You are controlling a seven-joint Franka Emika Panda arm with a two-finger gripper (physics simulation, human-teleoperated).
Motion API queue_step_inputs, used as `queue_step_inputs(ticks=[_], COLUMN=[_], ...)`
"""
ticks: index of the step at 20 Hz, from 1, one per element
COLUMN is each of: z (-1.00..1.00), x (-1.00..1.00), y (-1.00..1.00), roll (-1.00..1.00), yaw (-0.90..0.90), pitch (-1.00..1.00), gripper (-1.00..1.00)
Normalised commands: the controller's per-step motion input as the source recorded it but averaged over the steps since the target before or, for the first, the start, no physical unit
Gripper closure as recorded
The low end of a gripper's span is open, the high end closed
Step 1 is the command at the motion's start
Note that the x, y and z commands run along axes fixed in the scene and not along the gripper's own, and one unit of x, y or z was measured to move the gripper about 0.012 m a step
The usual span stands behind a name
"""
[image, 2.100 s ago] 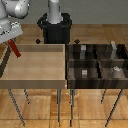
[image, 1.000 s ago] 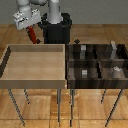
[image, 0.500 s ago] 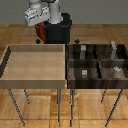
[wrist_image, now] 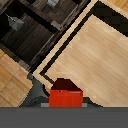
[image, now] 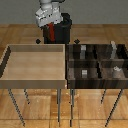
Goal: Place the box of cereal into the appropriate compartment.
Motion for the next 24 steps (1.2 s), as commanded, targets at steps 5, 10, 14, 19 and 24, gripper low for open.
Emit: queue_step_inputs(ticks=[5,10,14,19,24], z=[0.00,0.00,0.00,0.00,0.00], x=[0.20,0.40,0.00,0.00,0.00], y=[0.00,0.20,1.00,1.00,1.00], roll=[0.00,0.00,0.00,0.00,0.00], yaw=[0.00,0.00,0.00,0.00,0.00], pitch=[0.00,0.00,0.00,0.00,0.00], gripper=[1.00,1.00,1.00,1.00,1.00])
